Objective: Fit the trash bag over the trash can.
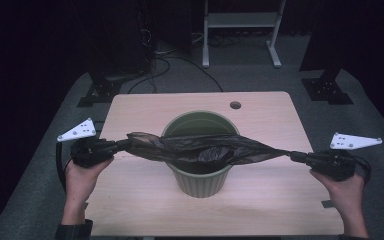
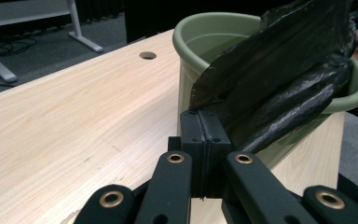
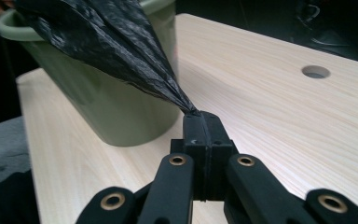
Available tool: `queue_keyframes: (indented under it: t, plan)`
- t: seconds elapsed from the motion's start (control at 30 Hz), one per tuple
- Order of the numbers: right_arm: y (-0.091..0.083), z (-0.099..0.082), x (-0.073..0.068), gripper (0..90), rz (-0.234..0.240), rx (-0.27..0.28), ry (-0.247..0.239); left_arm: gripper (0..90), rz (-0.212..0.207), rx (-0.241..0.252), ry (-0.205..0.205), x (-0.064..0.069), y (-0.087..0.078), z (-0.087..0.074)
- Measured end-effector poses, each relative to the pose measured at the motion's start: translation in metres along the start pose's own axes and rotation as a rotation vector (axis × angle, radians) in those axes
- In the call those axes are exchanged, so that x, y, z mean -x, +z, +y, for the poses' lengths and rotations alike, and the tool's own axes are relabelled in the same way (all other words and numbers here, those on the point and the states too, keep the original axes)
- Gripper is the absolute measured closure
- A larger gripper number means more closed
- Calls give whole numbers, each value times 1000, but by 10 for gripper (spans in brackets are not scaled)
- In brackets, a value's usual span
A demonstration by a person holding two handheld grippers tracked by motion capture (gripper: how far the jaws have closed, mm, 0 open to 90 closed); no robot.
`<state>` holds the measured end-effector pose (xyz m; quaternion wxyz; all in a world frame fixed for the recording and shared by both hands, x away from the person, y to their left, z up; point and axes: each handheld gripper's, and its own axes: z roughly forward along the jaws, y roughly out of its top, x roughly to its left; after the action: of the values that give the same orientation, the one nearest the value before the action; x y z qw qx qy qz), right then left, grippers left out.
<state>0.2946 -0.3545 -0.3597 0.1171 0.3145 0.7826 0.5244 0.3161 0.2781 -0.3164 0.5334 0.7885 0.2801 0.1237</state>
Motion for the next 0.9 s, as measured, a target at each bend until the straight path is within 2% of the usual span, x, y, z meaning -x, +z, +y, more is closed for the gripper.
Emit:
queue_keyframes:
  t: [0.07, 0.1, 0.17, 0.23, 0.27, 0.37, 0.5, 0.63, 0.73, 0.9]
  plan:
    - [1, 0, 1, 898, -8, 0, 3, 866, 12, 2, 1, 1, 1, -1]
    - [1, 0, 1, 894, -10, 8, 2, 797, 11, 7, -1, 1, 1, -2]
    - [-1, 1, 2, 795, 2, 27, 17, 740, -3, 29, -3, 3, -1, -2]
    - [-4, 4, 2, 768, 6, 45, 15, 636, -1, 45, 7, 4, -5, 0]
    - [-6, 6, 1, 743, 2, 53, 12, 607, -5, 55, 11, 6, -7, 2]
    - [-12, 13, -1, 699, 0, 73, 4, 431, -19, 76, 25, 11, -14, 9]
    - [-17, 21, -5, 650, 6, 101, -6, 298, -33, 101, 56, 20, -23, 21]
    - [-16, 29, -9, 619, 16, 104, -25, 251, -39, 126, 89, 30, -34, 35]
    - [-13, 32, -11, 605, 18, 102, -32, 247, -35, 144, 112, 33, -40, 46]
    - [-10, 36, -12, 593, 27, 112, -35, 248, -52, 149, 148, 36, -36, 65]
